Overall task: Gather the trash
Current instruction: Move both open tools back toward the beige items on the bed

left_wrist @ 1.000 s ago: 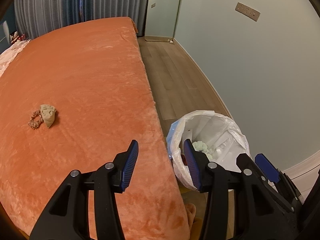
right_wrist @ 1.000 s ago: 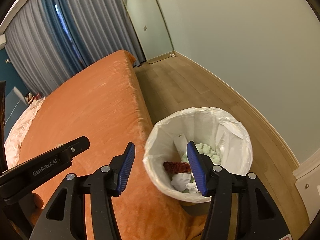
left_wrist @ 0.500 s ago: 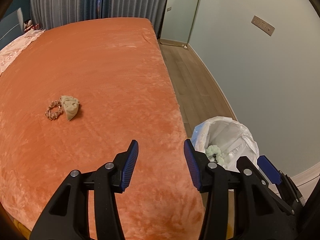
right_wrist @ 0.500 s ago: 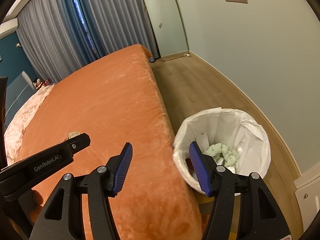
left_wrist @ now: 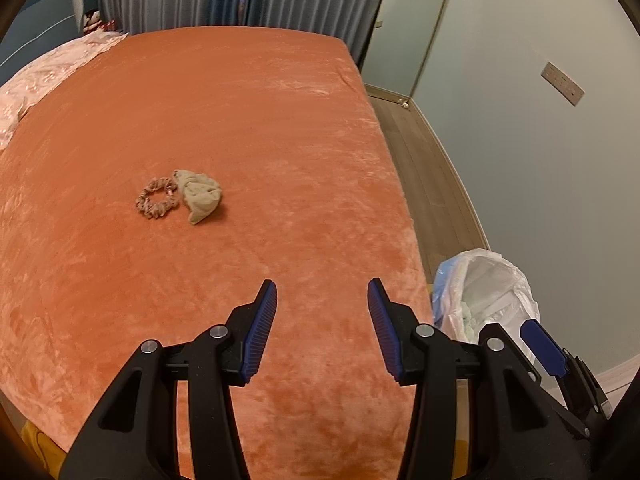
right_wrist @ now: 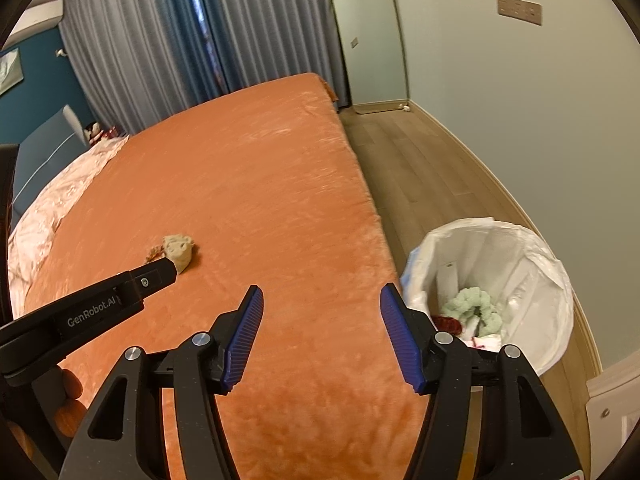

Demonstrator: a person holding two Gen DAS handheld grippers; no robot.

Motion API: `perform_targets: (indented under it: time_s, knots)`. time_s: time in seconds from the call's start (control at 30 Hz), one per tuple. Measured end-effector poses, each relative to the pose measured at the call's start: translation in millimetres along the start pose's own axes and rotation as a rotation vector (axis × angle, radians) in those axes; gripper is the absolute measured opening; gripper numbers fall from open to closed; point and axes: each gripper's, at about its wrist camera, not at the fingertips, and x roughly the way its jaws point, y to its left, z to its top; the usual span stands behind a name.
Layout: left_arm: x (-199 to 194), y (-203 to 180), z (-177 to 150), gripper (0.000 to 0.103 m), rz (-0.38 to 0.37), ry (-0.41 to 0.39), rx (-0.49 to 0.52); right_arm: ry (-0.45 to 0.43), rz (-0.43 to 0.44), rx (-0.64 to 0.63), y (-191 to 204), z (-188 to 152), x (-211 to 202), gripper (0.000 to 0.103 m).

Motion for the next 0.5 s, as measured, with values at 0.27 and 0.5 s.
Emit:
perform_targets:
  time_s: [0.27,0.5]
  knots:
    - [2,56,3,0.046,0.033,0.01,-0.077,0.033,0.025,-0.074,47,-5,19,0.062]
    - [9,117,7,0.055,0.095,0.017,-0.145,0.075,0.053,-0.136,91,-9,48,0.062]
